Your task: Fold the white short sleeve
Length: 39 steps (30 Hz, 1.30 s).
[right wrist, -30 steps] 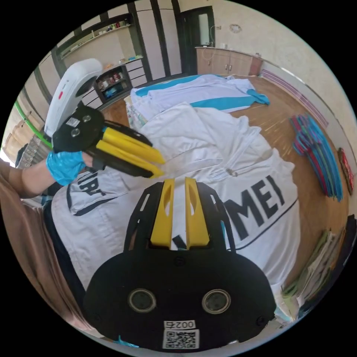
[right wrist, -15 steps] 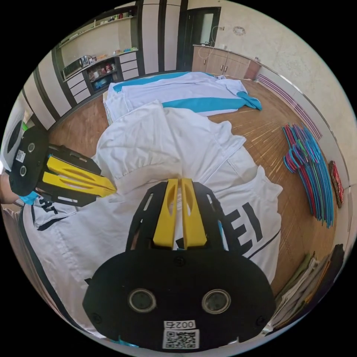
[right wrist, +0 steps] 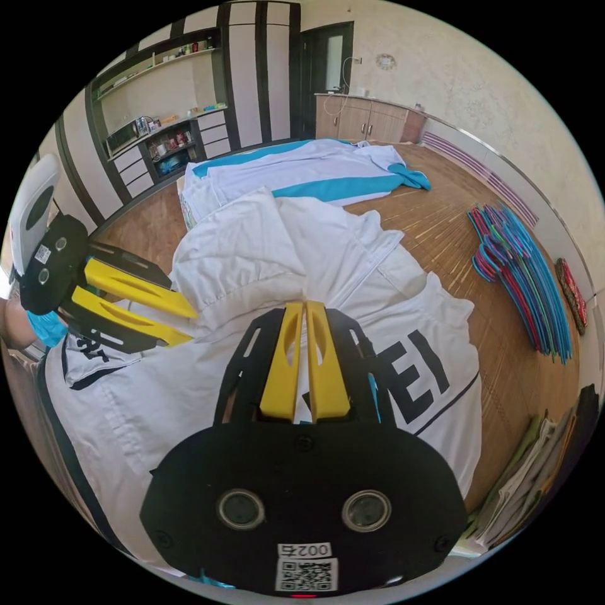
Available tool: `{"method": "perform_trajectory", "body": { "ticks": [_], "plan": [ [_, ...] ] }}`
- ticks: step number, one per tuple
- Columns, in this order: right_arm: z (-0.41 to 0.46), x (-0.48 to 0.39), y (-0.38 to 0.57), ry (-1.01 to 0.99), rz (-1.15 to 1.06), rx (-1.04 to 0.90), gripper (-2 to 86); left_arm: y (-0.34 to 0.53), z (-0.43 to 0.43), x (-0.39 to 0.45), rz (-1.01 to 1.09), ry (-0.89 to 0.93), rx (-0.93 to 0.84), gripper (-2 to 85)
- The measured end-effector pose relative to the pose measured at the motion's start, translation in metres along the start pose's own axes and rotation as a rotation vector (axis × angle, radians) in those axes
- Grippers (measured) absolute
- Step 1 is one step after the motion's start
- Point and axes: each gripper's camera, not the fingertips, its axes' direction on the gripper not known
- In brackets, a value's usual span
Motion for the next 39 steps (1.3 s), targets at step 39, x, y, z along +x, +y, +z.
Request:
{"method": "perform_trajectory", "body": {
  "ticks": [39],
  "plan": [
    [-0.054,0.021,0.076,0.036,-0.005,-0.009,1.4,0.008,-0.022,0.04,0.131,0.083,-0.049,-1.4]
  ]
}}
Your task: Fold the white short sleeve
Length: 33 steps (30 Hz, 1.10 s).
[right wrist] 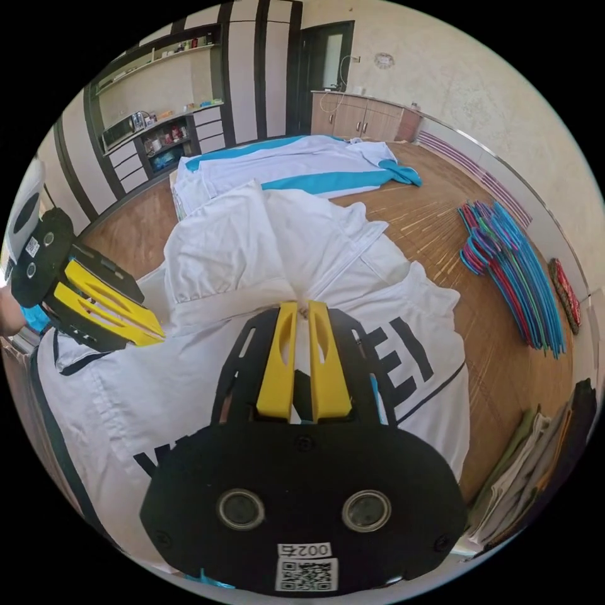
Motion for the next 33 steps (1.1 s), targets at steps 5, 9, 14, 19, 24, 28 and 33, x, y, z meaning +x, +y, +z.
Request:
{"method": "perform_trajectory", "body": {
  "ticks": [5,9,14,19,24,28,33],
  "plan": [
    [-0.046,0.018,0.04,0.045,0.072,0.066,1.4,0.012,-0.01,0.004,-0.017,-0.043,0.014,-1.1],
    [-0.085,0.036,0.088,0.126,0.197,0.113,2.1,0.022,-0.02,0.005,-0.055,-0.064,0.048,-0.9],
    [-0.128,0.055,0.174,0.312,0.387,0.102,5.1,0.026,-0.03,0.013,-0.077,-0.087,0.089,-0.9],
    [-0.136,0.067,0.245,0.368,0.551,0.02,7.1,0.02,-0.034,0.027,-0.068,-0.07,0.114,-0.9],
    [-0.132,0.077,0.297,0.369,0.676,-0.016,8.4,0.008,-0.034,0.047,-0.037,-0.088,0.1,-0.9],
    [-0.127,0.089,0.325,0.333,0.743,0.02,10.9,-0.001,-0.035,0.058,-0.01,-0.1,0.093,-0.8],
    [-0.12,0.109,0.351,0.291,0.82,0.033,10.7,-0.019,-0.037,0.072,-0.001,-0.096,0.097,-0.8]
  ]
}}
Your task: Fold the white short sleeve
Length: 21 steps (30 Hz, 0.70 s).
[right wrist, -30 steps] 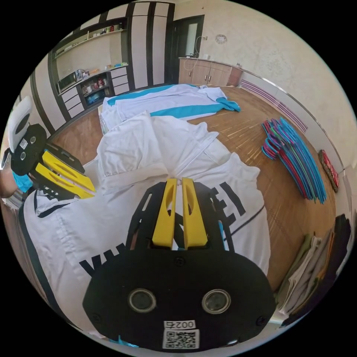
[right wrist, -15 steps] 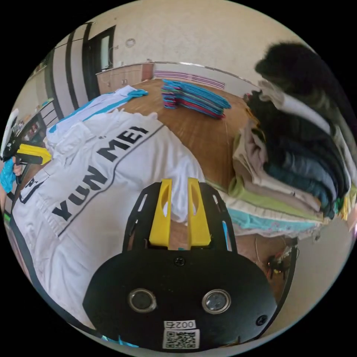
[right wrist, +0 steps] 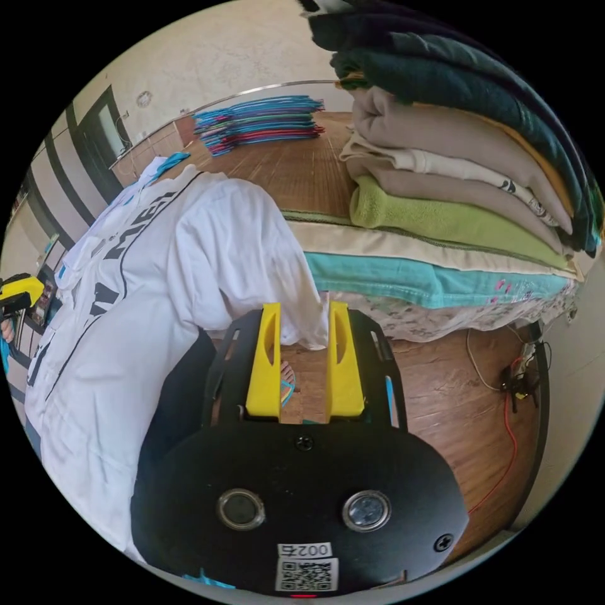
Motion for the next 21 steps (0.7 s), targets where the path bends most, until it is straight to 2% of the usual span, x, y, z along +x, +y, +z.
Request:
{"method": "perform_trajectory", "body": {
  "ticks": [8,21],
  "plan": [
    [-0.014,0.032,0.01,-0.047,0.095,0.034,0.1,-0.031,0.003,0.018,0.007,0.016,0.008,-0.8],
    [-0.139,0.053,0.028,-0.062,0.008,0.301,-0.8,-0.109,0.042,0.06,0.21,0.069,0.017,-0.2]
  ]
}}
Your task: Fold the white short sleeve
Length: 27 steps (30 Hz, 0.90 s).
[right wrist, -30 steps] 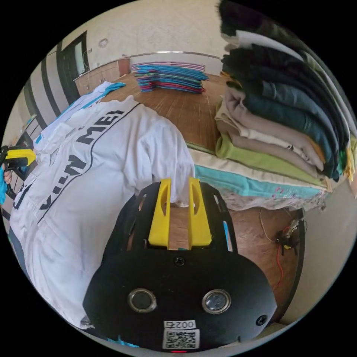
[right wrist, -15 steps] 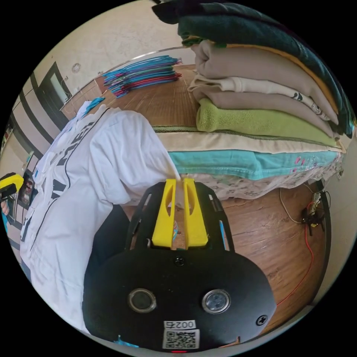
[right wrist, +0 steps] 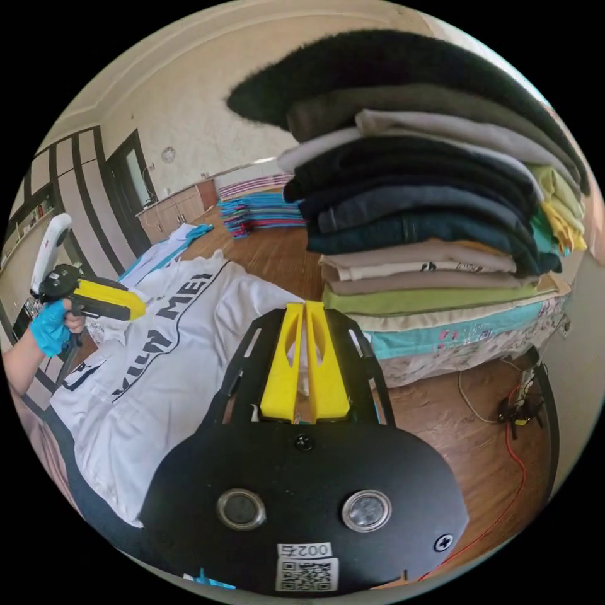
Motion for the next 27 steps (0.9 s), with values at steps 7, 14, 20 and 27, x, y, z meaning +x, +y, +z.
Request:
{"method": "perform_trajectory", "body": {
  "ticks": [7,14,20,27],
  "plan": [
    [-0.022,0.005,-0.018,0.072,-0.049,-0.004,-0.9,-0.056,0.036,0.002,0.079,0.05,0.033,0.9],
    [-0.035,-0.003,-0.04,-0.003,-0.114,-0.032,0.0,-0.107,0.084,-0.001,0.11,0.036,0.011,2.1],
    [-0.049,-0.031,-0.049,-0.162,-0.208,-0.029,4.2,-0.127,0.11,-0.011,0.057,0.061,-0.004,2.3],
    [-0.038,-0.079,-0.051,-0.299,-0.302,-0.05,8.1,-0.114,0.108,-0.033,-0.018,0.133,0.018,2.7]
  ]
}}
